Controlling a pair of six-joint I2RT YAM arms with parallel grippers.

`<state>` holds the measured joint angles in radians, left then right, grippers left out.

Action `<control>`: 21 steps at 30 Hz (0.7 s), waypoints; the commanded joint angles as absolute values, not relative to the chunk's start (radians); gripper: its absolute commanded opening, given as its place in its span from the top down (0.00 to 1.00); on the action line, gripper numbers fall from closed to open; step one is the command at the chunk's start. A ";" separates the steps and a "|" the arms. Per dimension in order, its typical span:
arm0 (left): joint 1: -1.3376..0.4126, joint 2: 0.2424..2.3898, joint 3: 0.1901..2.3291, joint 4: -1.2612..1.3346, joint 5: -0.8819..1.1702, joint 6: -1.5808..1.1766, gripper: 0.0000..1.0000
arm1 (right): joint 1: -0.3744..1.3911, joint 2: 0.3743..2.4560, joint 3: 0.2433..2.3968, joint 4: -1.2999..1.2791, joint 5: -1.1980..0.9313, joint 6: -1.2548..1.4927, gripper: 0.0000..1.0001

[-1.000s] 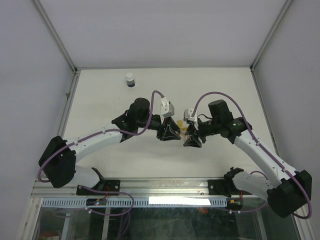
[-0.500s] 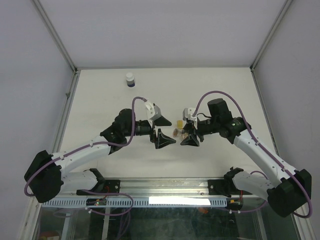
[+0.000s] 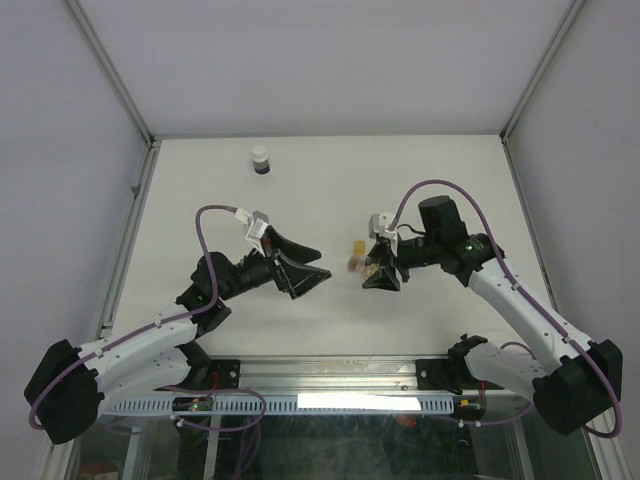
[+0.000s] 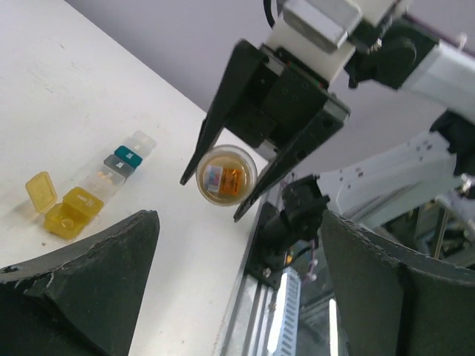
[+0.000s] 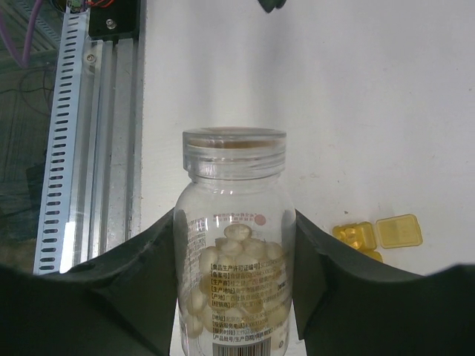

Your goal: Sort the pills into containers

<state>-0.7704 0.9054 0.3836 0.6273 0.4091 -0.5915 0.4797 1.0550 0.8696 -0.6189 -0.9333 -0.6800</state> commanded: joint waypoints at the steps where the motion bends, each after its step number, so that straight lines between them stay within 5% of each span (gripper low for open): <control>1: -0.779 0.866 0.425 0.639 0.219 -0.822 0.11 | 0.466 1.051 0.903 -0.575 -0.977 -0.690 1.00; 7: -0.890 0.906 0.568 0.312 0.008 -0.706 0.13 | 0.446 1.060 0.903 -0.575 -0.980 -0.687 1.00; 21: -0.891 1.118 0.663 0.444 0.248 -0.707 0.21 | 0.436 1.072 0.904 -0.578 -0.986 -0.686 1.00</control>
<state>-0.8845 1.0969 0.6117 0.3431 0.1627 -0.6994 0.4416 1.0760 0.8696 -0.6186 -0.9512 -0.6800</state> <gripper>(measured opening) 0.801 0.545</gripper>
